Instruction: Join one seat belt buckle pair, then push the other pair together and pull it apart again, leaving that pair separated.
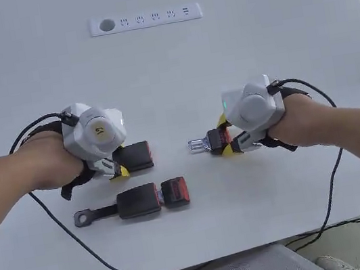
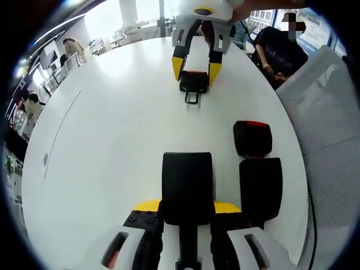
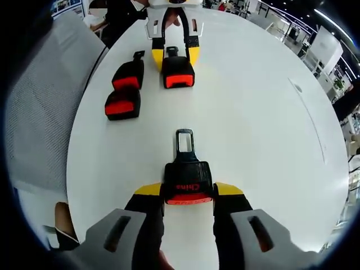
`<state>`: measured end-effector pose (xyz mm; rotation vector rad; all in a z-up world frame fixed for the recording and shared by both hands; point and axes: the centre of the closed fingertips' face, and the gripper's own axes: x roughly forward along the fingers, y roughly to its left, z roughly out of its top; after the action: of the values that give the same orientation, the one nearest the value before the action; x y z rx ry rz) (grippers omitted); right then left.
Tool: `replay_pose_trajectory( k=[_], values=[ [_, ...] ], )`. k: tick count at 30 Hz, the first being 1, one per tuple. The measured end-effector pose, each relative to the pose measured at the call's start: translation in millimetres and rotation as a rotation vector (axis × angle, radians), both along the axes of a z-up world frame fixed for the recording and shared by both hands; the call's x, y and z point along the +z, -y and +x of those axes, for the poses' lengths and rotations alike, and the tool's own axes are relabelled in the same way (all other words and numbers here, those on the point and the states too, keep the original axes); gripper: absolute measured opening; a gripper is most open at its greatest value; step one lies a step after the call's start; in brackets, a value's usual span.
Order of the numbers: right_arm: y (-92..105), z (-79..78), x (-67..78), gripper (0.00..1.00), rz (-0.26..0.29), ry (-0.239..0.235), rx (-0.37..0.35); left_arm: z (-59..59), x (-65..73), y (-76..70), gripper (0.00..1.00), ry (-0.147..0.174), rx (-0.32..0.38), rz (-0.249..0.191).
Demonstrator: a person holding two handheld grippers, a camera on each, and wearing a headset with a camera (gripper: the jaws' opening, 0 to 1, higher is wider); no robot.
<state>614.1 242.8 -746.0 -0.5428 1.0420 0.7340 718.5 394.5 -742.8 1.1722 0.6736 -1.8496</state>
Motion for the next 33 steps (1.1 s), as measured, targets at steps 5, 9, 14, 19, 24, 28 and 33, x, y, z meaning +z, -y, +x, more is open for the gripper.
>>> replay_pose_trajectory(
  k=[5,9,14,19,24,28,33],
  values=[
    [7.2,-4.7,0.2,0.32,-0.011,-0.014,0.005,0.0,-0.3,0.2,0.32,0.007,0.004,0.010],
    [8.2,-5.2,-0.4,0.32,-0.016,-0.016,0.004,0.6,-0.9,0.2,0.32,0.009,0.004,0.013],
    [5.8,-6.8,-3.7,0.36,-0.027,-0.021,0.011,1.0,-0.7,0.0,0.32,0.021,0.026,0.019],
    [6.4,-4.9,-2.9,0.36,-0.020,-0.016,0.001,0.5,0.1,-0.4,0.33,0.012,0.024,0.012],
    [4.8,-4.4,-1.8,0.38,-0.022,-0.009,-0.002,-0.1,0.2,-0.3,0.33,0.007,0.027,0.015],
    [1.0,-2.4,4.2,0.40,-0.017,0.010,-0.017,-1.1,0.2,-0.5,0.36,0.001,0.026,0.004],
    [-5.3,-0.1,18.4,0.42,0.019,0.046,-0.055,-3.2,4.3,-2.0,0.43,-0.024,0.065,-0.013]
  ],
)
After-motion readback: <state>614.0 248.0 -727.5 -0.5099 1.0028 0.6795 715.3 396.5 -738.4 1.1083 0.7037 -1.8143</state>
